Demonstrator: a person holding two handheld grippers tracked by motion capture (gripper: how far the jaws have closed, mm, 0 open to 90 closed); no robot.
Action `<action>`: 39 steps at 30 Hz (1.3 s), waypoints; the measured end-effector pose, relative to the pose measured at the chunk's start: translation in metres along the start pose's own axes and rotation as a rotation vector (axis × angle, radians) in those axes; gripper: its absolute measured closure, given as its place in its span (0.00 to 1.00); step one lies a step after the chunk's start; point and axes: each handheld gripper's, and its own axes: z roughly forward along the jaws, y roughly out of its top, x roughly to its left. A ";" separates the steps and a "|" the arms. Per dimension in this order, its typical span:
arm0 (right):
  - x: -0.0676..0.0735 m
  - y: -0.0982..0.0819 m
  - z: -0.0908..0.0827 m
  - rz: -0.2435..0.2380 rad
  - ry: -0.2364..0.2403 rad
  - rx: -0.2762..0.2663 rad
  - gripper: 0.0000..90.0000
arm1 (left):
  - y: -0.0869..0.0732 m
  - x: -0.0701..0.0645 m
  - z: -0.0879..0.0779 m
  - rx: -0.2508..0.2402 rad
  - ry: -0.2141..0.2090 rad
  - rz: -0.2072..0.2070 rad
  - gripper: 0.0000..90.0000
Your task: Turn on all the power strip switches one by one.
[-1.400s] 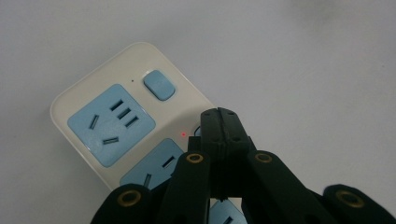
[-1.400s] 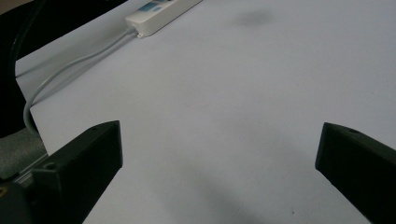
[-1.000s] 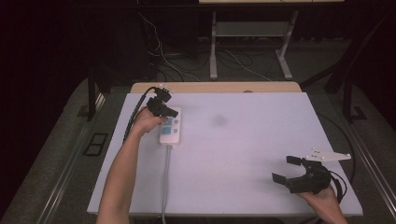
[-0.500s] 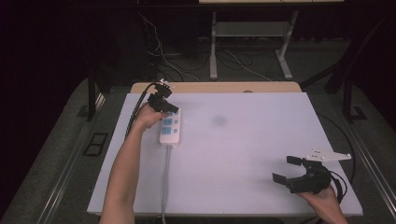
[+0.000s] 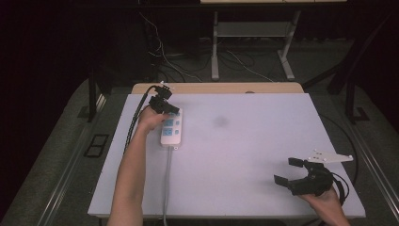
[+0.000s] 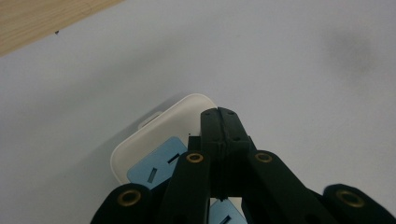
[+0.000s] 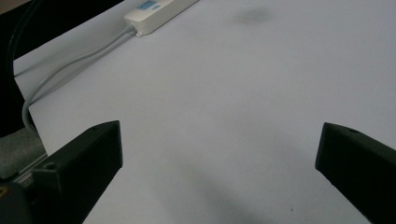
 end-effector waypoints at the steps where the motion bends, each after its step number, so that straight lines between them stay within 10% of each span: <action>1: 0.000 0.000 0.000 0.000 0.000 0.000 0.01 | 0.000 0.000 0.001 0.005 0.002 0.005 0.99; 39: 0.000 0.000 -0.002 -0.003 -0.006 -0.004 0.01 | -0.009 0.002 0.007 -0.061 -0.012 -0.099 1.00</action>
